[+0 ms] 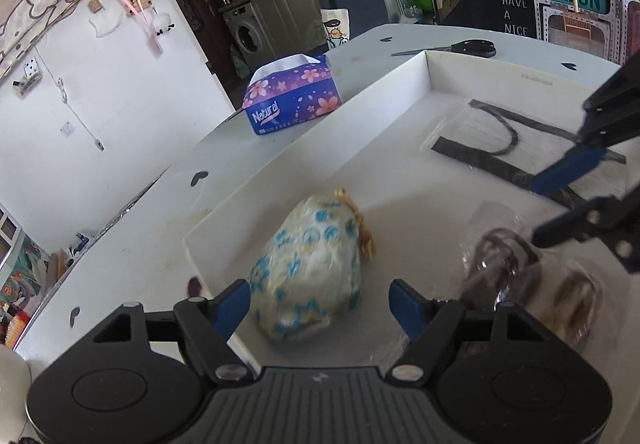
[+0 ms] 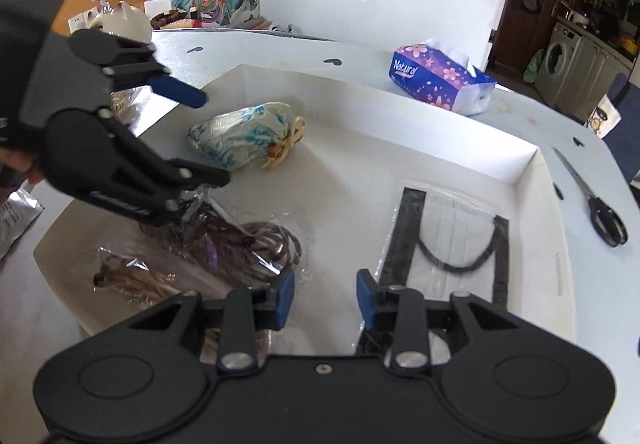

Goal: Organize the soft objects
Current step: 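Release the cords with the right tool while the left tool drops the floral pouch in the box, then withdraw both tools from the box toward the crocheted pouch and beaded cords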

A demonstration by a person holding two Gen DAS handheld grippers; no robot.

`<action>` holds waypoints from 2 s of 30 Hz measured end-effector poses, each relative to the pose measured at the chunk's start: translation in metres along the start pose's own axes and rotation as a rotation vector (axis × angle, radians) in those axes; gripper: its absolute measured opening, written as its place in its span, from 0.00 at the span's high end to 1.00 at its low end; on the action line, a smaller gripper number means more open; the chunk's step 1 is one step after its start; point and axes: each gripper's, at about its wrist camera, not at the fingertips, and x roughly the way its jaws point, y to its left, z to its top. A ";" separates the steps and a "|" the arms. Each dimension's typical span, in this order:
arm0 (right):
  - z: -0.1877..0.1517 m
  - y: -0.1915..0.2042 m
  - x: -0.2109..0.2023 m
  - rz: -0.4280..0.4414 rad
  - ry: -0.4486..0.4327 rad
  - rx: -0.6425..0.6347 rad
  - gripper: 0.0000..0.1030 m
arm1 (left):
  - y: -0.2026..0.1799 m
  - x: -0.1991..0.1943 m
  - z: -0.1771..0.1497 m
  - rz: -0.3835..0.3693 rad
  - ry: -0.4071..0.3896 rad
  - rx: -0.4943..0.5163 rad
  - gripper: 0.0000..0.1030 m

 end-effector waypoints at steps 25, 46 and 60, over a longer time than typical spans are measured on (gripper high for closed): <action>-0.044 0.008 -0.064 -0.066 -0.157 0.205 0.65 | 0.029 0.007 0.005 0.039 -0.051 -0.189 0.51; -0.055 0.034 -0.123 -0.176 -0.334 0.246 0.43 | 0.011 -0.115 -0.033 -0.072 -0.233 -0.355 0.13; -0.075 0.067 -0.153 -0.251 -0.439 0.232 0.06 | -0.008 -0.177 -0.077 -0.056 -0.331 -0.441 0.00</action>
